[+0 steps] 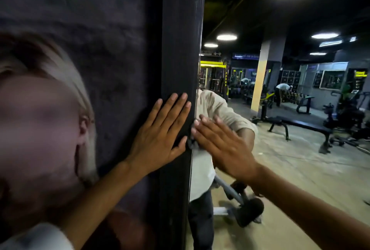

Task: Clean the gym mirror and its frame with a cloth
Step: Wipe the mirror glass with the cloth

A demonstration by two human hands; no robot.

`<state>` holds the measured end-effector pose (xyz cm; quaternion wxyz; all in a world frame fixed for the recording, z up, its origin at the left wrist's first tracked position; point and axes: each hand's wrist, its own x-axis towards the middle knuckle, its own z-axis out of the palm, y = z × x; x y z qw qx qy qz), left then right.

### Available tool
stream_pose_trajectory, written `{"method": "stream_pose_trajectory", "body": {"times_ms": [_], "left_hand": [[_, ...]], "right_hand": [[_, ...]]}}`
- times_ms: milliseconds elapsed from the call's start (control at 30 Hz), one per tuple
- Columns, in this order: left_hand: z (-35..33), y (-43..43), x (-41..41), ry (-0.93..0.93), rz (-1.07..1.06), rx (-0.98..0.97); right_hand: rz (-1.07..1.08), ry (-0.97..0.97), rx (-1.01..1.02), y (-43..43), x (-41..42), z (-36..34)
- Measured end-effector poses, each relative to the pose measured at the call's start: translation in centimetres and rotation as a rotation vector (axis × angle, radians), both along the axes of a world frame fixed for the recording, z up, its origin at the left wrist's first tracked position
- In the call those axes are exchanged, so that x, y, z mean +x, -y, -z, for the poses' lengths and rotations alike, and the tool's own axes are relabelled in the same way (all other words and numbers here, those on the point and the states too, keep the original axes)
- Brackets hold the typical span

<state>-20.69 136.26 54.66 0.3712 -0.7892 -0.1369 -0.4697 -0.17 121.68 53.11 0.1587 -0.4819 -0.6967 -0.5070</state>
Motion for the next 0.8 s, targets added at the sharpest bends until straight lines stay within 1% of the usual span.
{"method": "stream_pose_trajectory", "body": {"times_ms": [33, 133, 167, 233, 267, 333, 400, 467, 500, 533, 600, 667, 733, 767, 800], "left_hand": [[0.5, 0.1, -0.1, -0.023, -0.017, 0.018], [1.6, 0.7, -0.1, -0.065, -0.038, 0.044], [2.0, 0.9, 0.0, -0.069, -0.038, 0.032], [2.5, 1.3, 0.0, -0.072, -0.038, 0.005], [2.9, 1.4, -0.1, -0.074, -0.039, -0.006], [3.5, 1.6, -0.2, -0.081, -0.045, -0.025], [3.8, 1.8, -0.4, -0.117, -0.062, -0.032], [3.4, 1.8, -0.6, -0.132, -0.090, -0.006], [2.7, 1.8, -0.6, -0.124, -0.098, 0.008], [1.7, 1.8, -0.5, -0.111, -0.101, 0.015], [-1.2, 1.8, -0.1, -0.058, -0.102, 0.018], [-4.0, 2.0, 0.4, -0.020, -0.103, 0.018], [-5.5, 2.2, 0.8, -0.016, -0.097, 0.017], [-5.8, 2.4, 1.0, -0.021, -0.093, 0.016], [-5.8, 2.6, 1.1, -0.031, -0.093, 0.018]], "right_hand": [[0.018, -0.008, 0.016, 0.0, 0.3, -1.5], [0.076, -0.203, 0.185, -0.6, 0.2, -6.5], [0.072, -0.248, 0.212, -0.8, 0.1, -7.0], [0.013, -0.268, 0.160, -1.0, -0.4, -5.0], [-0.015, -0.232, 0.103, -0.9, -0.5, -2.8], [-0.050, -0.084, -0.009, -0.4, -0.1, 2.8], [-0.053, 0.058, -0.099, 0.5, 0.9, 5.7], [-0.038, 0.195, -0.115, 0.7, 2.0, 3.8], [-0.027, 0.221, -0.086, 0.5, 2.4, 1.7], [-0.022, 0.186, -0.028, 0.3, 2.6, -0.9], [0.002, -0.017, 0.117, 0.0, 2.9, -6.6], [0.019, -0.194, 0.240, 0.1, 2.6, -9.9], [-0.001, -0.267, 0.238, 0.0, 2.0, -9.0], [-0.024, -0.241, 0.194, -0.1, 1.8, -7.1], [-0.038, -0.153, 0.128, 0.0, 1.7, -4.6]]}}
